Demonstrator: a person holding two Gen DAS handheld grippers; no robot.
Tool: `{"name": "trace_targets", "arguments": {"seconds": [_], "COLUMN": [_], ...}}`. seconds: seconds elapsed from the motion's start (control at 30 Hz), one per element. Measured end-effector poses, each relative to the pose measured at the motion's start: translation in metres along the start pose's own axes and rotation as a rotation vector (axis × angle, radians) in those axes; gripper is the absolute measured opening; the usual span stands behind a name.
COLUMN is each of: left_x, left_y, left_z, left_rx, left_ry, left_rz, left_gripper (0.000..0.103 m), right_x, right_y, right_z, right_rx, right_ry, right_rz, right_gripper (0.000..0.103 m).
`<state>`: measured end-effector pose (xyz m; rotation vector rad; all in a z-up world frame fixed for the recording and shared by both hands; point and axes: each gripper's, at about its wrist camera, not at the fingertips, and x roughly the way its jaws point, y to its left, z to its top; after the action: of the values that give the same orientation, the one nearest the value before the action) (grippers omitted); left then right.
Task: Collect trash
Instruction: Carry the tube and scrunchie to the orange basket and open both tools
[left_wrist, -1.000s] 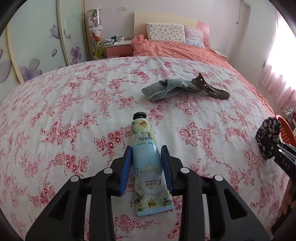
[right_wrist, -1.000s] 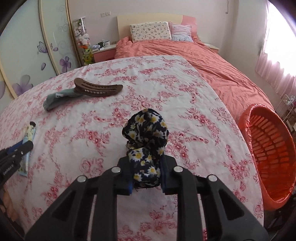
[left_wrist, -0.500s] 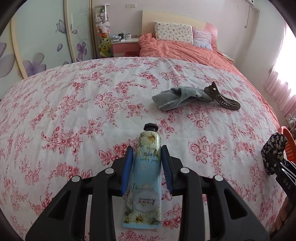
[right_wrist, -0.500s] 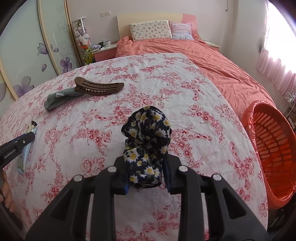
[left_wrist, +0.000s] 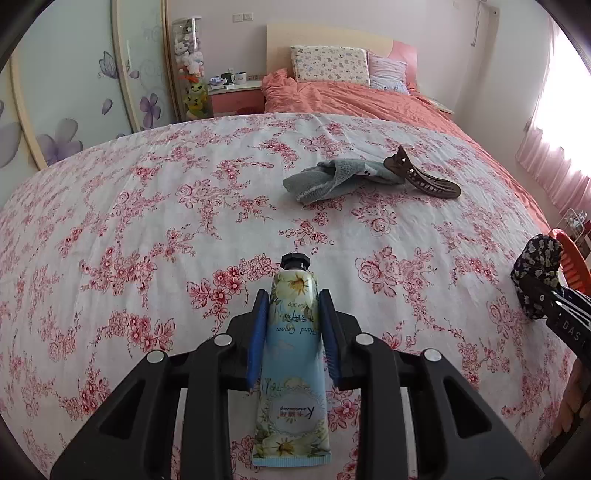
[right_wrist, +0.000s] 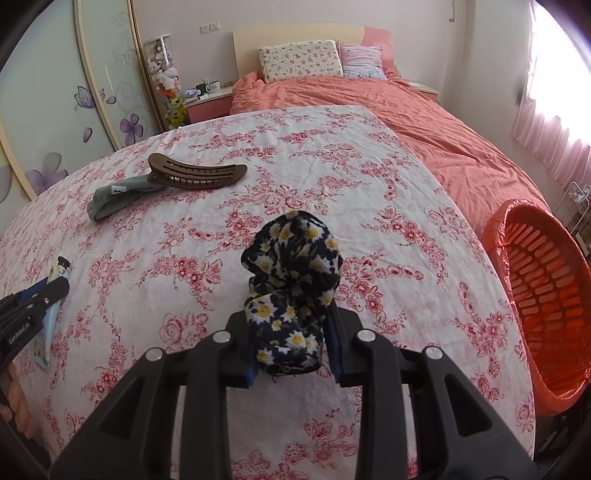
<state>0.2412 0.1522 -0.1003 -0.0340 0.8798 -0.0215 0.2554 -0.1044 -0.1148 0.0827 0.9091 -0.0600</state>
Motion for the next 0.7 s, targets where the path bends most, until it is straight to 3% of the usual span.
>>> {"name": "trace_targets", "arguments": {"seconds": [0.7], "left_x": [0.0011], "left_y": [-0.0042], "left_z": [-0.0006], "left_rx": [0.0], "left_ry": [0.002], "left_rz": [0.014], "left_gripper": [0.029], "right_x": [0.001], "right_y": [0.0009], "right_z": [0.0005], "right_rx": [0.007], "right_ry": [0.002], "right_rz": [0.031], "right_gripper": [0.038]}}
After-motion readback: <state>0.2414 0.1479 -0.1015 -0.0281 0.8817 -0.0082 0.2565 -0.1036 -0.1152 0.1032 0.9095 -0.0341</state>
